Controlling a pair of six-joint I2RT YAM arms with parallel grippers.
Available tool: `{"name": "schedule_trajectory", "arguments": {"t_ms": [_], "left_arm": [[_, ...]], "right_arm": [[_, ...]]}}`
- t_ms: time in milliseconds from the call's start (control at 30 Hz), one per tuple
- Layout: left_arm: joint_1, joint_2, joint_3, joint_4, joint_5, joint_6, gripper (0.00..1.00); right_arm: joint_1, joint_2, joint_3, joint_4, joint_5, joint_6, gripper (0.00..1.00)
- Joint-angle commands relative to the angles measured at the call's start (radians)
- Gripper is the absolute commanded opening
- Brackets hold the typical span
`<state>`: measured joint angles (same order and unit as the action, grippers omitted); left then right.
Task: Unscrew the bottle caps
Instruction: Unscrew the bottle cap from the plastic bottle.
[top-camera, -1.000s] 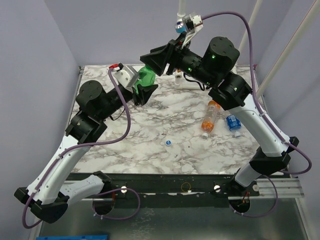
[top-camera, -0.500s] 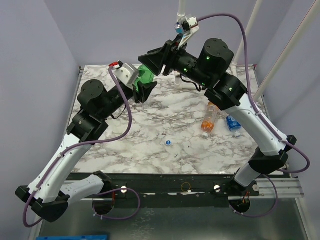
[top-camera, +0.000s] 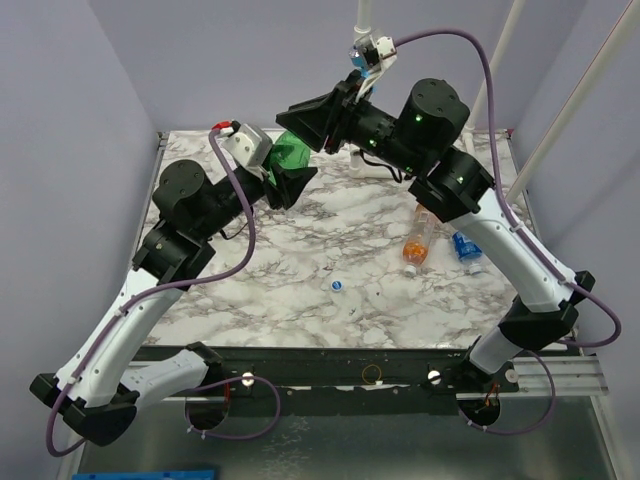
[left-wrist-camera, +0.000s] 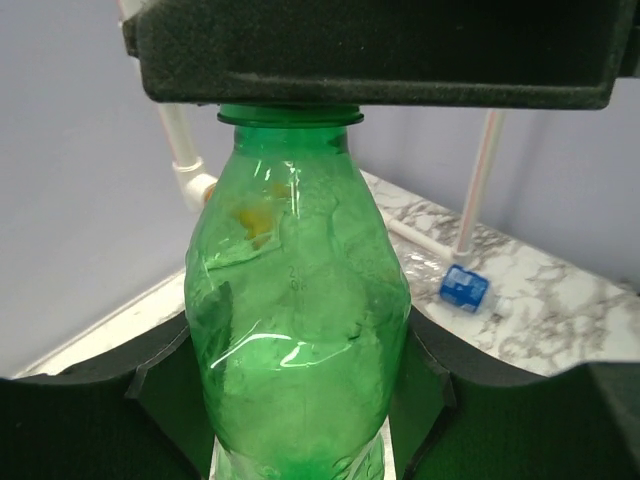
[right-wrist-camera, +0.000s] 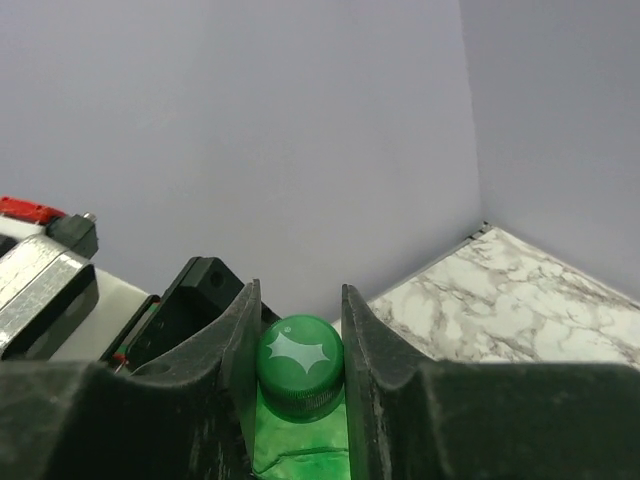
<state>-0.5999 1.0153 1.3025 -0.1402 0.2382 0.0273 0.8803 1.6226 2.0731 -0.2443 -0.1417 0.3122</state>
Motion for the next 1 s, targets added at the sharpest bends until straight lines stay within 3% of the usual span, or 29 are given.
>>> {"name": "schedule_trajectory", "arguments": {"t_ms": [0, 167, 233, 300, 367, 433, 600, 700, 733, 800, 833, 867, 900, 967], "left_arm": [[-0.005, -0.031, 0.042, 0.046, 0.296, -0.186, 0.0], [-0.005, 0.003, 0.145, 0.054, 0.625, -0.381, 0.0], [-0.005, 0.019, 0.174, 0.058, 0.705, -0.437, 0.0], [-0.005, 0.029, 0.197, 0.063, 0.751, -0.475, 0.0], [-0.005, 0.032, 0.207, 0.064, 0.783, -0.484, 0.0], [-0.005, 0.03, 0.206, 0.065, 0.799, -0.487, 0.0], [-0.005, 0.023, 0.196, 0.065, 0.824, -0.485, 0.0], [-0.005, 0.019, 0.187, 0.065, 0.84, -0.468, 0.0], [-0.004, 0.017, 0.184, 0.062, 0.838, -0.453, 0.0], [-0.005, 0.01, 0.174, 0.05, 0.815, -0.41, 0.0], [-0.004, 0.006, 0.168, 0.036, 0.791, -0.382, 0.0], [-0.004, 0.0, 0.162, 0.021, 0.763, -0.338, 0.0], [-0.003, -0.005, 0.155, 0.007, 0.717, -0.304, 0.0], [-0.003, -0.016, 0.133, -0.011, 0.615, -0.223, 0.0]], "right_arm": [[-0.018, -0.042, 0.002, 0.073, -0.29, -0.021, 0.01], [-0.05, -0.101, -0.115, 0.339, -0.861, 0.091, 0.01], [-0.057, -0.069, -0.09, 0.437, -1.06, 0.207, 0.01], [-0.058, -0.03, -0.086, 0.641, -1.223, 0.428, 0.01], [-0.058, -0.001, -0.116, 0.982, -1.303, 0.682, 0.01], [-0.06, 0.027, -0.098, 1.101, -1.343, 0.804, 0.0], [-0.059, 0.037, -0.077, 1.075, -1.378, 0.804, 0.0], [-0.064, 0.025, -0.071, 0.963, -1.37, 0.714, 0.01], [-0.074, 0.016, -0.068, 0.868, -1.344, 0.641, 0.11], [-0.102, -0.026, -0.057, 0.58, -1.219, 0.407, 0.59], [-0.107, -0.055, -0.042, 0.405, -1.105, 0.261, 0.76], [-0.106, -0.072, -0.006, 0.214, -0.939, 0.113, 0.86], [-0.106, -0.083, 0.012, 0.141, -0.837, 0.07, 0.94], [-0.106, -0.086, 0.053, 0.023, -0.64, -0.008, 1.0]]}}
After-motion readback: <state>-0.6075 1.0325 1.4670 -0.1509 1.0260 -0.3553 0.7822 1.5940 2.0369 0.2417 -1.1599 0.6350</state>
